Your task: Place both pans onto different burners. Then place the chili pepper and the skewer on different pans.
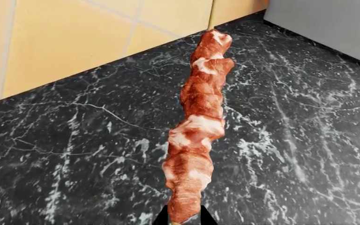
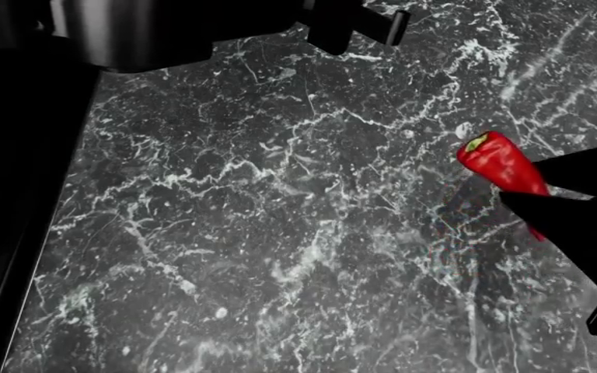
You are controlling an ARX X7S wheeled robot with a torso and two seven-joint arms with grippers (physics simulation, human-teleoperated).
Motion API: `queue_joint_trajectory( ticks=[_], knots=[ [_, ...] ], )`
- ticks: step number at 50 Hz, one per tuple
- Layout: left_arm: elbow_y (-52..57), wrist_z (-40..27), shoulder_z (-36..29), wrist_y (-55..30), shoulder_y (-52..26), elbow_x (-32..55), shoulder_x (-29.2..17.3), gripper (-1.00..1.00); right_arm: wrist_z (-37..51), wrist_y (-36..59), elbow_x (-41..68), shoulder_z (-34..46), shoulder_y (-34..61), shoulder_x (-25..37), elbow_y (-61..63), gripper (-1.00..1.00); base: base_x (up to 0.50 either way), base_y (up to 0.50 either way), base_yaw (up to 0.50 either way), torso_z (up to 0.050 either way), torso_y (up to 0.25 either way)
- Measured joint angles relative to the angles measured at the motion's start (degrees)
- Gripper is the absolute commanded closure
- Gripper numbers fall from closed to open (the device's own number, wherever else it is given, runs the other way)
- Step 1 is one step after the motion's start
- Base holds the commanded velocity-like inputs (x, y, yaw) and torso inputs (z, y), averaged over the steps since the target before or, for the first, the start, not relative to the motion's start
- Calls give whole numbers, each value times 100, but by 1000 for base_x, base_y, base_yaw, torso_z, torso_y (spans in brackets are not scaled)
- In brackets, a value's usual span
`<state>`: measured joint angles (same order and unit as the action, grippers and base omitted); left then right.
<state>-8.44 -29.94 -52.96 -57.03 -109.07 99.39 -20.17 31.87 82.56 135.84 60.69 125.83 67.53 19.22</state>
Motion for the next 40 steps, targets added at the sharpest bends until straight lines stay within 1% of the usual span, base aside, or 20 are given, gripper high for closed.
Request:
queue_joint_trajectory(
  ticks=[8, 40],
  knots=[
    [2, -29, 18, 7, -8, 51, -16, 100, 83, -67, 13, 22, 39, -21, -113, 100, 0, 0, 0, 0, 16],
    [93, -59, 44, 30, -28, 173, -55, 100, 238, -130, 47, -22, 110, -51, -268, 100, 1, 0, 0, 0, 250]
  ],
)
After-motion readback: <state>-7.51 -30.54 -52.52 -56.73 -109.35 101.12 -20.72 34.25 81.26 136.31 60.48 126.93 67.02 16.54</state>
